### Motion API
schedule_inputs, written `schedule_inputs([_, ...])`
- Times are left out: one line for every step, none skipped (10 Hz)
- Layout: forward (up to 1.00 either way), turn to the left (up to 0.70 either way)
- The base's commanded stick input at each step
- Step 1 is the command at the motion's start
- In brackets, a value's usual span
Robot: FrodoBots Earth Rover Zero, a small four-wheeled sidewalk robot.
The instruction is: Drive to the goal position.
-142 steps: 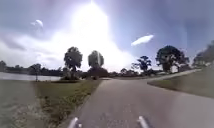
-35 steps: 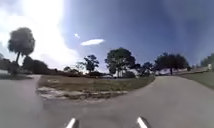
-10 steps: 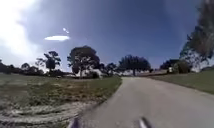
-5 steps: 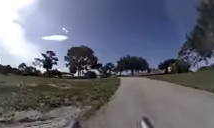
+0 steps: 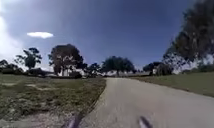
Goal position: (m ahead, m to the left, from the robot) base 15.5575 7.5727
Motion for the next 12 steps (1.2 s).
schedule_inputs([0.70,-0.08])
schedule_inputs([0.70,0.00])
schedule_inputs([0.70,0.00])
schedule_inputs([0.70,0.00])
schedule_inputs([0.70,0.00])
schedule_inputs([0.70,0.00])
schedule_inputs([0.70,0.00])
schedule_inputs([0.70,0.00])
schedule_inputs([0.70,0.00])
schedule_inputs([0.70,0.00])
schedule_inputs([0.70,0.00])
schedule_inputs([0.70,0.00])
